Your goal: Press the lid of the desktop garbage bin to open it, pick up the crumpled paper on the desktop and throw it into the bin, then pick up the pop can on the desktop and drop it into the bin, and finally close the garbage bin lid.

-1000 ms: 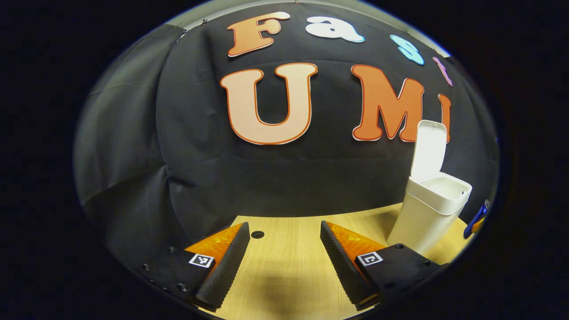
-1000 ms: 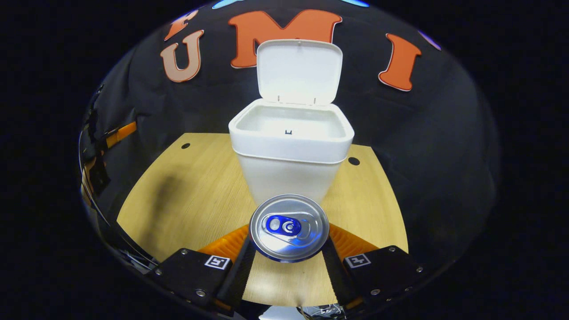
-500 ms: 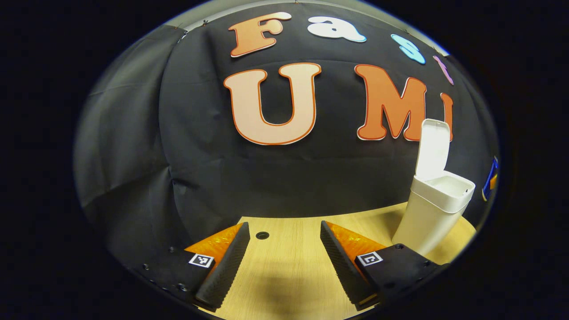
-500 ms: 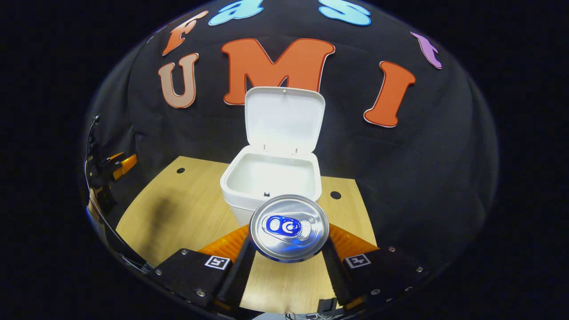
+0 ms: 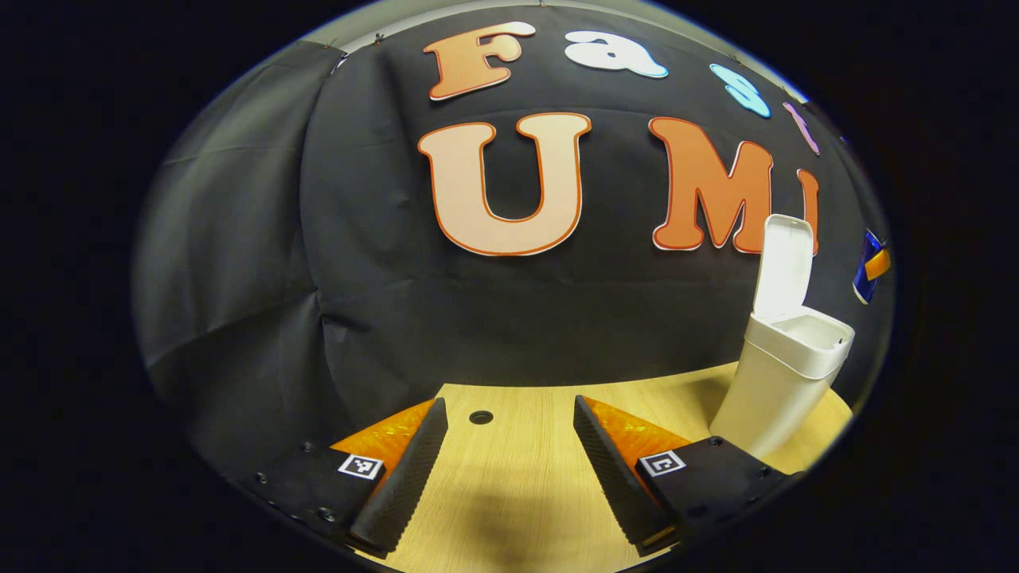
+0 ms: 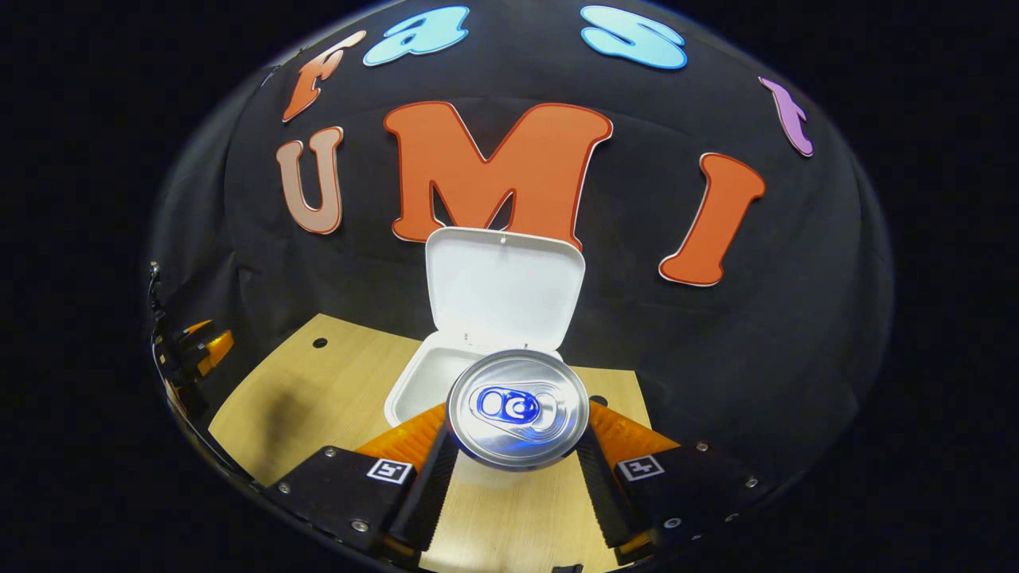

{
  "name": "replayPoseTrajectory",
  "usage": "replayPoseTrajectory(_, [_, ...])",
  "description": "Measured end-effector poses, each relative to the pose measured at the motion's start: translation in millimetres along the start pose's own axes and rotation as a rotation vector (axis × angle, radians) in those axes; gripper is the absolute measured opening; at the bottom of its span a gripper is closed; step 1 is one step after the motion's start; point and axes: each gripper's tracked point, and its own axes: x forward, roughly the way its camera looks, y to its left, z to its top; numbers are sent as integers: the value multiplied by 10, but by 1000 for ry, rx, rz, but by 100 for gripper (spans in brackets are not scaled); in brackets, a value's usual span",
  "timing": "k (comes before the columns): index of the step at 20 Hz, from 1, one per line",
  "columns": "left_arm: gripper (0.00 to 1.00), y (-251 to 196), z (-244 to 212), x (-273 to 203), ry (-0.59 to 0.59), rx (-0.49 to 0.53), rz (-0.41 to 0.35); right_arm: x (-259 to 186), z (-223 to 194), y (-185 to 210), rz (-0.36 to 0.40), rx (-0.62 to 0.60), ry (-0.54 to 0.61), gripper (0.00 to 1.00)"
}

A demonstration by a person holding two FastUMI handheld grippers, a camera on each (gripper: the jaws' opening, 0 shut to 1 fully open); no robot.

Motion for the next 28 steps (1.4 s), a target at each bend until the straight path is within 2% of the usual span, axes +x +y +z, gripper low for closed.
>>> replayPoseTrajectory(4, [100,103,-65,-10,11,-7,21,329,-41,23,12,-4,67,78])
replayPoseTrajectory(10, [100,213,-121,-24,23,-14,32,901,-328,73,9,6,190,81])
replayPoseTrajectory(13, [100,265,-123,-18,24,-11,41,1046,-381,81,5,34,206,84])
replayPoseTrajectory(14, [100,286,-129,-10,24,-11,43,1059,-386,72,-1,36,206,85])
replayPoseTrajectory(17, [100,294,-124,-7,21,-11,43,1065,-369,50,-6,43,198,99])
replayPoseTrajectory(24, [100,169,-37,63,4,-9,18,943,-267,83,15,38,182,98])
replayPoseTrajectory(28, [100,128,8,68,-5,-3,12,797,2,72,28,53,150,98])
